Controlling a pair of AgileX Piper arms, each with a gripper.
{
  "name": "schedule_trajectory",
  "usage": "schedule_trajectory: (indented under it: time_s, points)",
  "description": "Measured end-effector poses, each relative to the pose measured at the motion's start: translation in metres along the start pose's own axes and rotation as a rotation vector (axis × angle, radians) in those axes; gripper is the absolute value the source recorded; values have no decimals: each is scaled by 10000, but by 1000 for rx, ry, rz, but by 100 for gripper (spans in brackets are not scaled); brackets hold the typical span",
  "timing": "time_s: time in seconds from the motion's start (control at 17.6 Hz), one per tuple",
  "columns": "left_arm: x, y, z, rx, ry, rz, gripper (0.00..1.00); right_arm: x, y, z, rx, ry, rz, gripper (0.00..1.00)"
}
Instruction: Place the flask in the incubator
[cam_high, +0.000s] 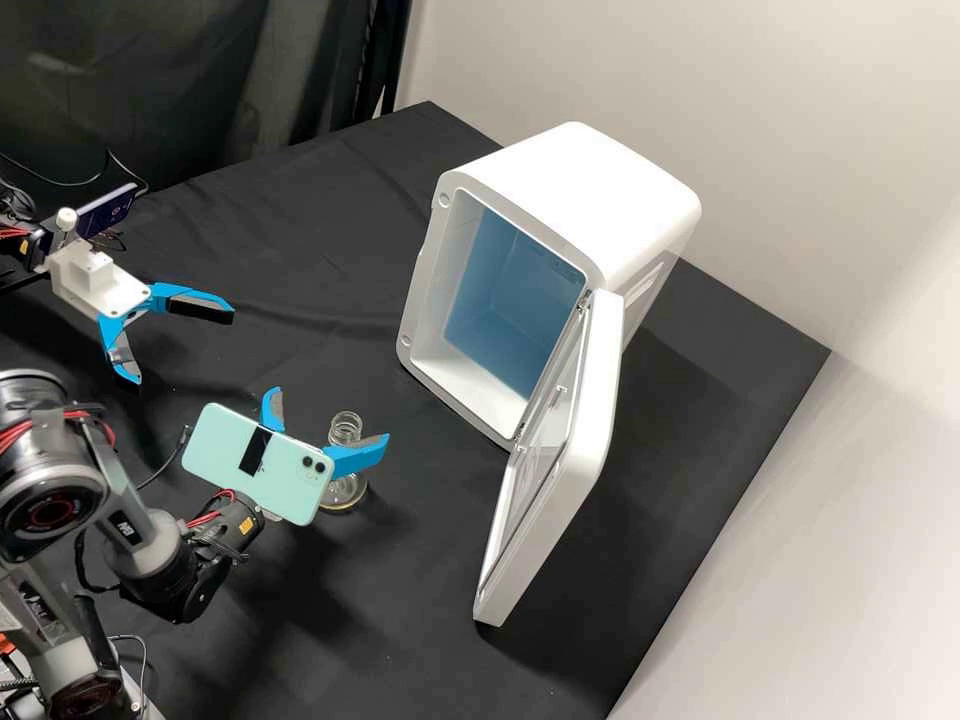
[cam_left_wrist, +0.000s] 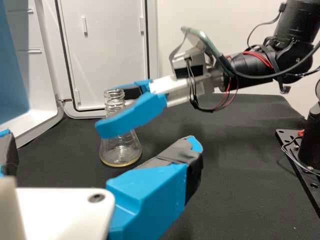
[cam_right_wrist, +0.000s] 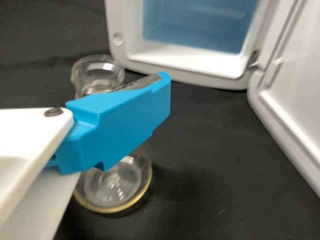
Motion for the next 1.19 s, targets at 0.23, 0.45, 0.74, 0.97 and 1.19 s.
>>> schedule_trajectory:
  time_s: [0.23,0.45,0.74,0.97,1.19]
  points:
    - [-20,28,12,4,-3,13,100,4,-44,84,3,-23,-40,100]
    - [-53,28,24,5,-5,15,100,0,-90,173,0,-45,-80,100]
    - [-63,37,29,7,-7,20,100,-36,-130,273,16,-55,-130,100]
    - [-105,65,45,21,-23,31,100,-66,-121,300,11,-52,-136,100]
    - [-150,99,65,21,-37,47,100,-105,-70,292,-15,-44,-117,0]
